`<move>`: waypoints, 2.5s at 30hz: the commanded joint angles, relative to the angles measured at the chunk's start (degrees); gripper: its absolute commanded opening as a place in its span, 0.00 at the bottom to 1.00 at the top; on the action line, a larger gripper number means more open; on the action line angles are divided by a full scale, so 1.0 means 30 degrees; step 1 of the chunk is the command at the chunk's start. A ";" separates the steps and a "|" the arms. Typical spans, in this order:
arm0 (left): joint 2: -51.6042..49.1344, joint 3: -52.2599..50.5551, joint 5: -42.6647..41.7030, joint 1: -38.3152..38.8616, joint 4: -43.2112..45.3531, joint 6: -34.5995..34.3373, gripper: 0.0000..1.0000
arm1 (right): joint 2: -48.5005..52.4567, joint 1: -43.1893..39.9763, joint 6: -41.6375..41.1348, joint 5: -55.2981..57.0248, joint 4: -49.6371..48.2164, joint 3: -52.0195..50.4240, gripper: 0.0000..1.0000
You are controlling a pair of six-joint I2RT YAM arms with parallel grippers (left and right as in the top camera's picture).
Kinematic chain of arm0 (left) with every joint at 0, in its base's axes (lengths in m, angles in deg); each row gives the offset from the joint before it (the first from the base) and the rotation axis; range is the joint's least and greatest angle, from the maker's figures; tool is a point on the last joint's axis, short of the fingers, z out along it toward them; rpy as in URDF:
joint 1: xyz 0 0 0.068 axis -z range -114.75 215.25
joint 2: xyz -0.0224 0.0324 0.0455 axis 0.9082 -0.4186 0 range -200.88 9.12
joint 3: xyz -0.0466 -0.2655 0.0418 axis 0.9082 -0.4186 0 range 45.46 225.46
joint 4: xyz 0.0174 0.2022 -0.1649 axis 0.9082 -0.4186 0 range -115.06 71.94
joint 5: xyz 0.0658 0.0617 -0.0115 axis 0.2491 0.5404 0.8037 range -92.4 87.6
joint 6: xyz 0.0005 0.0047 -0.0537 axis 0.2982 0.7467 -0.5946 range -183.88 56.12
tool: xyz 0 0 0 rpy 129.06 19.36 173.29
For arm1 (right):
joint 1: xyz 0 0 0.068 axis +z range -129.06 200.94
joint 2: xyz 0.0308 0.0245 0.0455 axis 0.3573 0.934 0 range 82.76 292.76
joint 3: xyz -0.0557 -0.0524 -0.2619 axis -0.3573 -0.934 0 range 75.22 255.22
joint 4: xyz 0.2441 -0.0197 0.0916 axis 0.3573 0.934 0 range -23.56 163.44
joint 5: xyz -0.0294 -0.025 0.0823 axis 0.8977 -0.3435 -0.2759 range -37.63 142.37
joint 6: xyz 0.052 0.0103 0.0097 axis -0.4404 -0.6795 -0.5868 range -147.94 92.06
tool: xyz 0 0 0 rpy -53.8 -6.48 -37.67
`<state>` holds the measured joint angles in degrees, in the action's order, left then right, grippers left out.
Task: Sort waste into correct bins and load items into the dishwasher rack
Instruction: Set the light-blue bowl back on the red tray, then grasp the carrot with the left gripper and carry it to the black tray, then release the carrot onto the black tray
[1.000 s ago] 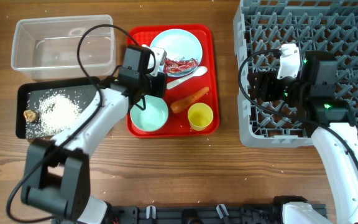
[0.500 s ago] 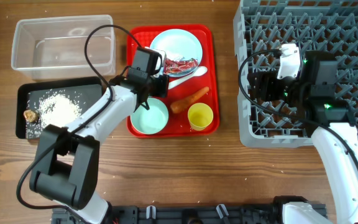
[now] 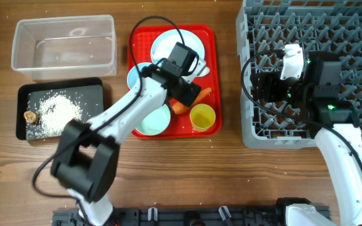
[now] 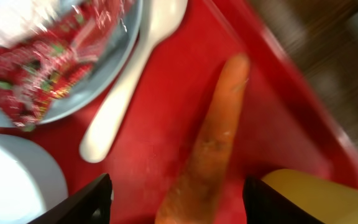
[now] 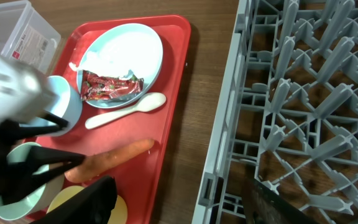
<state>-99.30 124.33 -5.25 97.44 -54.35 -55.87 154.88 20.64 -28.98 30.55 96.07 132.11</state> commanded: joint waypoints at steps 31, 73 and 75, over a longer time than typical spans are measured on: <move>0.1909 0.6805 0.2331 -0.2703 -0.9872 -0.3738 0.04 | 0.0233 0.0022 -0.0153 0.0015 -0.0007 0.0255 0.73; -0.3373 0.4116 0.0393 -0.3592 0.3759 -0.2208 0.77 | 0.0240 0.0022 -0.0168 0.0007 0.0255 0.0248 0.74; -0.4590 0.4116 0.0481 -0.3402 0.4656 -0.2157 0.82 | 0.0233 0.0022 -0.0160 0.0007 0.0386 0.0248 0.74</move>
<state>-109.01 136.88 -5.62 86.79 -42.75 -65.42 154.92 20.64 -29.18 30.57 97.01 132.11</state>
